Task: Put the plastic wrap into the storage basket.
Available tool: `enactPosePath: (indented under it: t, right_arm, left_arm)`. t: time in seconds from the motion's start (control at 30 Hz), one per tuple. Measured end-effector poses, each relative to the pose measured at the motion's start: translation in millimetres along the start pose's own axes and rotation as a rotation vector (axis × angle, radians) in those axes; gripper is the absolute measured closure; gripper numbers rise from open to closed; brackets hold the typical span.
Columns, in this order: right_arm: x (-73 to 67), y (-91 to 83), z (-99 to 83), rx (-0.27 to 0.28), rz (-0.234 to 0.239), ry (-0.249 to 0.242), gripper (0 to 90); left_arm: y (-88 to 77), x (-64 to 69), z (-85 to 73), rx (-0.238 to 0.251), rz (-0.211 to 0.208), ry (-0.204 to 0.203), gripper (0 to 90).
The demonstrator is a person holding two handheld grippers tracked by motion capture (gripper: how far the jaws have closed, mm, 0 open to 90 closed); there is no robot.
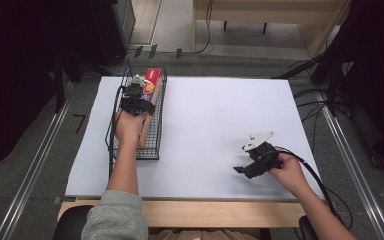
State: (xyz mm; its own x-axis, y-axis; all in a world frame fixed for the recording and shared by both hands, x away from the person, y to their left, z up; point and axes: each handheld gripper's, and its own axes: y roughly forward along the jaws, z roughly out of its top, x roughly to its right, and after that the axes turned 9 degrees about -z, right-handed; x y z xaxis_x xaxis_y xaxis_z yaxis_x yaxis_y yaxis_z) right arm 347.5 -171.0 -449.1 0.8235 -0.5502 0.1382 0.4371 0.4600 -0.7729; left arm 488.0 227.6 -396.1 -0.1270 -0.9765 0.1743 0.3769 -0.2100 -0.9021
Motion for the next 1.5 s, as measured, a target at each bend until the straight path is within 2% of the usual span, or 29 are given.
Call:
enactPosePath:
  t: [0.13,0.2,0.4,0.5,0.7,0.77,0.83,0.87,0.9,0.93,1.0,1.07,1.1,1.13,1.2,1.27,1.3,1.33,1.37,1.5]
  right_arm:
    - [0.2,0.0,-0.2,-0.001,-0.001,-0.003,20.6]
    - [0.0,-0.1,-0.1,0.0,-0.002,-0.004,20.6]
    - [-0.1,-0.2,-0.2,0.0,-0.006,-0.008,20.6]
    - [-0.1,0.0,-0.1,-0.001,-0.004,-0.008,20.6]
    - [-0.1,0.3,-0.1,-0.001,-0.004,-0.009,20.6]
    - [0.1,0.5,-0.2,-0.003,-0.006,-0.013,20.6]
    - [-0.5,0.3,0.0,-0.003,-0.006,-0.007,20.6]
    - [-0.5,0.3,0.0,-0.003,-0.006,-0.007,20.6]
    - [-0.4,0.4,-0.1,-0.002,-0.006,-0.014,20.6]
    - [-0.5,0.6,-0.1,-0.004,-0.008,-0.012,20.6]
    - [-0.4,1.1,-0.3,-0.009,-0.004,-0.015,20.6]
    - [-0.5,1.2,-0.4,-0.011,-0.006,-0.017,20.6]
    - [-0.7,1.0,-0.4,-0.01,-0.006,-0.016,20.6]
    - [-0.7,1.0,-0.4,-0.01,-0.006,-0.016,20.6]
    - [-1.0,0.3,-0.5,-0.009,-0.007,-0.016,20.6]
    - [-0.6,1.4,-0.5,-0.011,-0.004,-0.016,20.6]
    - [-0.4,1.5,-0.5,-0.01,-0.001,-0.013,20.8]
    - [-0.4,0.7,-0.4,-0.002,0.001,-0.012,21.3]
    - [-0.5,-0.2,-0.3,0.005,0.007,-0.01,21.5]
    - [0.3,-0.9,-0.4,0.012,0.019,-0.002,21.5]
  left_arm:
    - [9.1,-0.1,-2.2,-0.027,-0.004,-0.014,39.3]
    - [13.4,-0.5,-4.8,-0.011,-0.001,-0.014,39.2]
    - [19.3,-2.7,-8.1,-0.028,-0.02,-0.029,38.8]
    - [21.2,-2.2,-9.0,-0.038,-0.014,-0.015,38.2]
    - [17.3,-2.3,-8.0,-0.036,-0.034,-0.021,35.4]
    - [15.1,-1.9,-7.9,-0.022,-0.037,-0.019,34.1]
    - [2.3,-3.4,-7.2,0.021,-0.077,-0.031,32.3]
    - [2.3,-3.4,-7.2,0.021,-0.077,-0.031,30.6]
    - [-1.5,-4.7,-6.9,0.02,-0.098,-0.041,29.3]
    - [-4.7,-4.7,-6.7,0.017,-0.103,-0.035,28.4]
    - [-10.2,-1.6,-7.5,0.011,-0.085,-0.004,27.6]
    - [-15.7,1.2,-8.7,0.015,-0.09,0.016,27.1]
    - [-21.2,4.3,-10.8,0.016,-0.096,0.042,26.9]
    - [-21.2,4.3,-10.8,0.016,-0.096,0.042,26.6]
    - [-26.8,6.7,-13.4,0.017,-0.109,0.067,26.4]
    - [-32.2,9.4,-15.1,0.031,-0.148,0.091,26.4]
    - [-34.7,10.9,-15.8,0.039,-0.172,0.111,26.4]
    - [-39.3,15.6,-18.3,0.037,-0.169,0.147,26.5]
    - [-39.3,15.6,-18.3,0.037,-0.169,0.147,26.5]
    - [-49.9,26.2,-29.1,0.022,-0.191,0.24,26.0]
